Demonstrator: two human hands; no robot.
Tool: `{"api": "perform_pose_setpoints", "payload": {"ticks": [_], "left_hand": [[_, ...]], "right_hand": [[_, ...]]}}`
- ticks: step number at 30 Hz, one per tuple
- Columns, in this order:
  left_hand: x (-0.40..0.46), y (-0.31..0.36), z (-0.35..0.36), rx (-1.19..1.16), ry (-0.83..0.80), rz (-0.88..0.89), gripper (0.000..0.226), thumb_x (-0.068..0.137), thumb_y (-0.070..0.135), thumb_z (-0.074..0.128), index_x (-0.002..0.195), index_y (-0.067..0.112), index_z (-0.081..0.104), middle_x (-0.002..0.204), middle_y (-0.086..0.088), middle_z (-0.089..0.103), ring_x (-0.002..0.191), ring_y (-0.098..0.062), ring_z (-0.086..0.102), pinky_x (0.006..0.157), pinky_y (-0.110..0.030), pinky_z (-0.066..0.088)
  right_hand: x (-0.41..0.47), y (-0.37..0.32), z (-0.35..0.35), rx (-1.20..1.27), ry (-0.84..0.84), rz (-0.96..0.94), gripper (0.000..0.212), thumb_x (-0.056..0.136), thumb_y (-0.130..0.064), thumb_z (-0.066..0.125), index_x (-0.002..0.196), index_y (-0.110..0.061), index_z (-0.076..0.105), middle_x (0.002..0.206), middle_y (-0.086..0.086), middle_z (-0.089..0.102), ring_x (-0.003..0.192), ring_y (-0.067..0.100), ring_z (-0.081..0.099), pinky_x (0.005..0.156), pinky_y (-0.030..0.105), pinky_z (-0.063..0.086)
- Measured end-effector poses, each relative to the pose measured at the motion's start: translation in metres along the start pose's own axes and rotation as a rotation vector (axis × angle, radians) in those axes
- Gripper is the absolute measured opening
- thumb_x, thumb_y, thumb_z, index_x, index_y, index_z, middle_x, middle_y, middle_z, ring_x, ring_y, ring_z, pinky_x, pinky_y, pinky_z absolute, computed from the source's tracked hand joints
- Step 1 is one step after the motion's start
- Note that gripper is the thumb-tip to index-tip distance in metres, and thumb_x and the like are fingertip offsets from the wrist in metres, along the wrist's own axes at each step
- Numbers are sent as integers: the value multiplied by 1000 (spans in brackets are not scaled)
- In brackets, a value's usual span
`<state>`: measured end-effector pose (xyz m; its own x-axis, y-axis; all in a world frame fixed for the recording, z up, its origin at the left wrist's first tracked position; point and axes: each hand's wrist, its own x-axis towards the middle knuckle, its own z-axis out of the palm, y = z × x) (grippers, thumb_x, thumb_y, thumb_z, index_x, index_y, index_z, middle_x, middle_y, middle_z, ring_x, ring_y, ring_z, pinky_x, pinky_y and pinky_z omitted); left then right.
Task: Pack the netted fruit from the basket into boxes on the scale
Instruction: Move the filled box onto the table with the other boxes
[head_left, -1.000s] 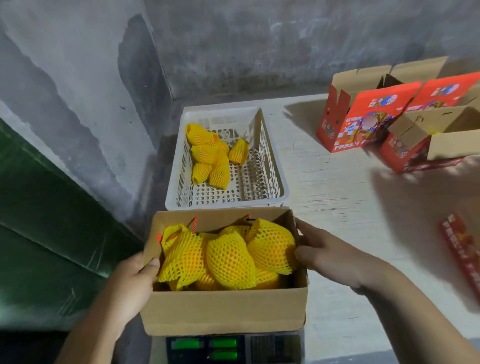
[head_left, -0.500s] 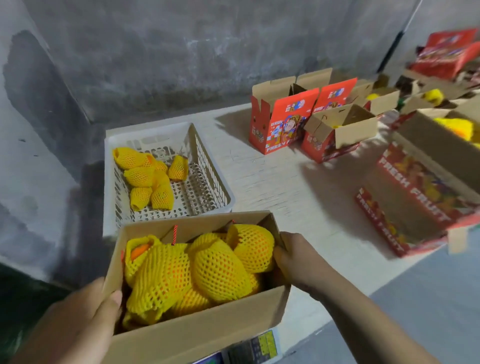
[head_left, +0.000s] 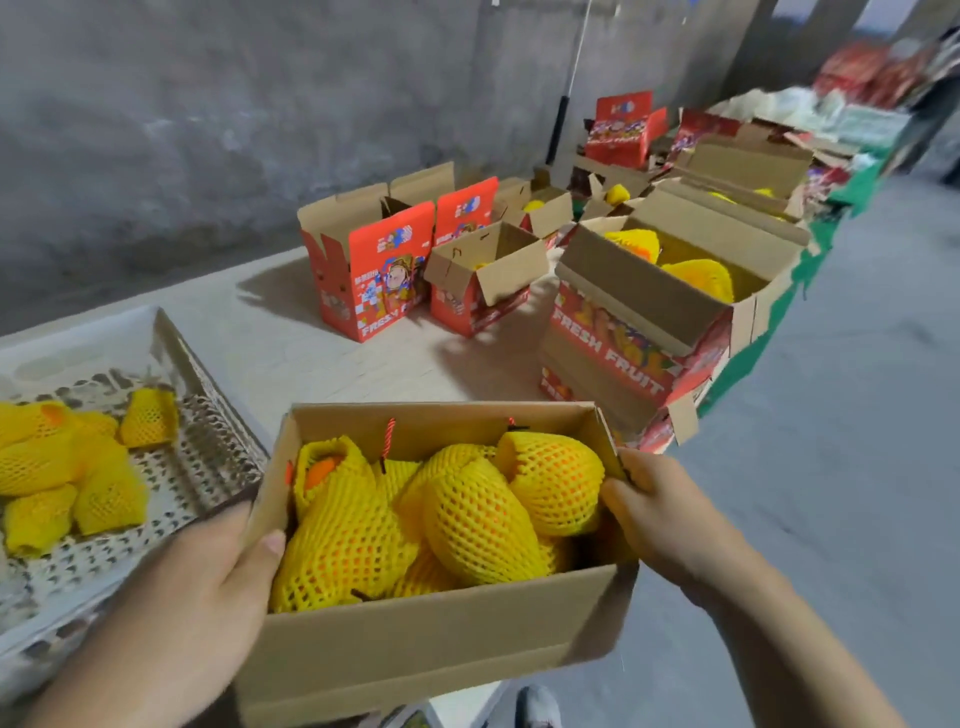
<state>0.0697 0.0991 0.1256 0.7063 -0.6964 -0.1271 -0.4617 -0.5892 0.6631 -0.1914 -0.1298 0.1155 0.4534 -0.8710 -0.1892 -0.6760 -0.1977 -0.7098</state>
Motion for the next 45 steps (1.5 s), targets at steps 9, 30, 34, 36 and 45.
{"api": "perform_pose_setpoints", "payload": {"ticks": [9,30,34,36,45], "left_hand": [[162,96,108,167,-209,102,18,106,25,54,101,25,71,98,0,75,94,-25,70,89,-44,56],[148,182,371,-784,-174,-509,99,68,21,56,158,49,26,133,14,69,112,-13,69,106,-48,55],[152,171,357,-733,-285,-475,102,68,22,55,158,56,20,141,13,65,122,-16,64,108,-49,53],[155,168,352,-679,-395,-455,104,72,27,56,160,56,10,150,14,57,132,-17,57,115,-47,47],[168,155,356,-533,-623,-387,108,81,40,56,153,59,-21,152,22,34,133,-15,46,109,-35,41]], "right_hand": [[95,99,-33,247,60,263,25,102,-8,41,98,-15,64,81,8,71,59,18,72,51,36,60],[277,131,-16,-537,-190,-173,53,104,-33,40,155,-40,29,171,-4,15,156,32,14,124,56,24],[267,142,4,-680,-38,-153,48,106,-32,48,152,-40,44,169,-5,23,151,33,20,124,58,23],[262,145,1,-685,6,-125,48,106,-28,48,153,-38,44,167,-5,27,148,35,24,122,60,26],[247,139,8,-505,216,-190,61,94,-16,66,148,-33,45,154,9,37,141,37,28,117,60,31]]}}
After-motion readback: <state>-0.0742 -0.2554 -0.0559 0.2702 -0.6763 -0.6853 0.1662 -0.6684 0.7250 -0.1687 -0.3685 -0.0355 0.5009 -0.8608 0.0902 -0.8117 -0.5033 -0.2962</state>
